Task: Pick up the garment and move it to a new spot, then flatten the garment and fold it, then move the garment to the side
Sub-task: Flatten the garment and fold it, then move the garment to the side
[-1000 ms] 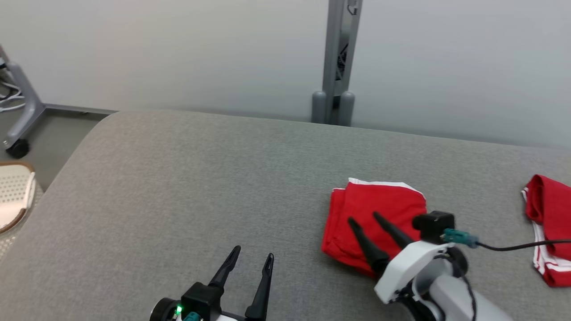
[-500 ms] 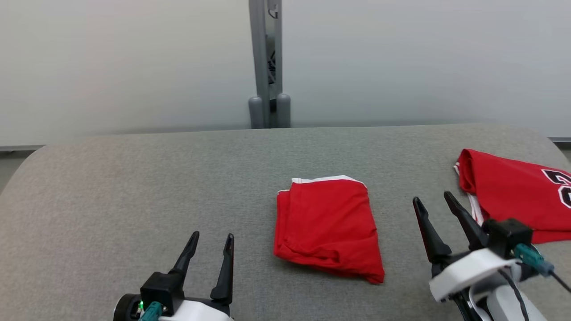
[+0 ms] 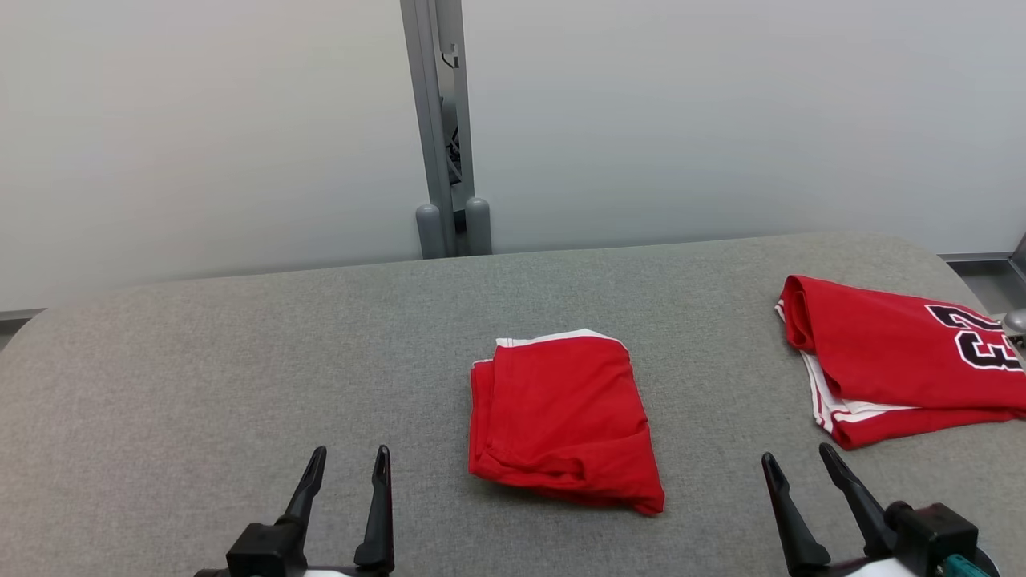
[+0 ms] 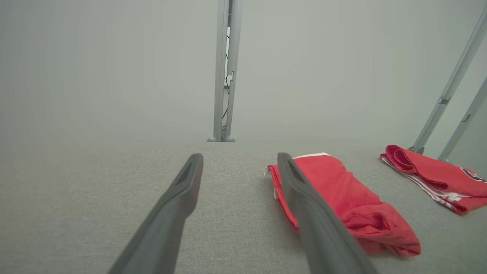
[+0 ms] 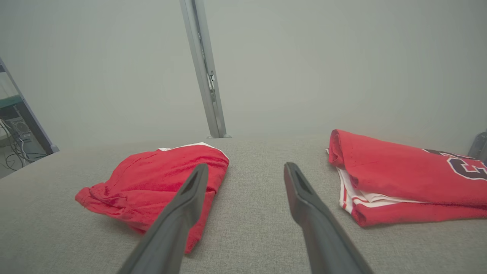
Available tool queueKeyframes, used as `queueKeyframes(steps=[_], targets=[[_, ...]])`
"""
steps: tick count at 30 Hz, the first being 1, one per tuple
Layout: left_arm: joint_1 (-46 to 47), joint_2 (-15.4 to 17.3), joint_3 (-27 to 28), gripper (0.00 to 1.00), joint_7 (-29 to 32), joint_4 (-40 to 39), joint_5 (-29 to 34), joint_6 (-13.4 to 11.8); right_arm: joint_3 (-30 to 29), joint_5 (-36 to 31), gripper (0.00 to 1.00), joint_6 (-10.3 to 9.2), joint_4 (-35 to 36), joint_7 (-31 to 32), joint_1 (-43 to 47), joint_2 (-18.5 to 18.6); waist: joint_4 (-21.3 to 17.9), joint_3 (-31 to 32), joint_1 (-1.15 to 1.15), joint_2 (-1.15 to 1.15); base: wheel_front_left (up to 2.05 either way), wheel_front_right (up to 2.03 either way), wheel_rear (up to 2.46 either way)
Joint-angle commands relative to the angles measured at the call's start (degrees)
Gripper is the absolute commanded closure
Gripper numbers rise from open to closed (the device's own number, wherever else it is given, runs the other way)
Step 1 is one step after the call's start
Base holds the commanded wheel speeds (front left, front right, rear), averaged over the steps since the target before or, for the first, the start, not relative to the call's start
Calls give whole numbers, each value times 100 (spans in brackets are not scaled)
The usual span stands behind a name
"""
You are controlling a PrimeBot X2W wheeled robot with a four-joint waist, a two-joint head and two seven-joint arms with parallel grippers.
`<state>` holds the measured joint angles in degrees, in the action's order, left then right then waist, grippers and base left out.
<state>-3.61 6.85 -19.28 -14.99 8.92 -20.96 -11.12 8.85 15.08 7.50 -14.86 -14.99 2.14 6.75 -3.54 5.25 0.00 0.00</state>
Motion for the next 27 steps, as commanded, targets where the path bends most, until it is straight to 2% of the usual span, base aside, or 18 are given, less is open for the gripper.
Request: queueKeyframes(steps=[1, 10, 19, 23, 27], targets=[[-38, 9, 43, 0, -24, 3, 49, 36, -49, -36, 0, -3, 52, -23, 54, 6, -5, 14, 0, 0, 0, 0, 0], [-189, -197, 251, 0, -24, 32, 310, 199, -70, 16, 0, -3, 88, -23, 218, -45, -41, 32, 0, 0, 0, 0, 0], [-205, -301, 385, 0, -24, 54, 541, 343, 21, 129, 0, -3, -73, -23, 117, -52, 131, -29, 0, 0, 0, 0, 0], [-191, -322, 416, 0, -24, 84, 645, 354, 136, 564, 0, -3, -542, -23, -99, -140, 285, -62, 0, 0, 0, 0, 0], [-115, -344, 374, 0, -24, 119, 705, 406, 423, 1798, 0, -3, -1026, -24, -493, -240, 529, -120, 0, 0, 0, 0, 0]])
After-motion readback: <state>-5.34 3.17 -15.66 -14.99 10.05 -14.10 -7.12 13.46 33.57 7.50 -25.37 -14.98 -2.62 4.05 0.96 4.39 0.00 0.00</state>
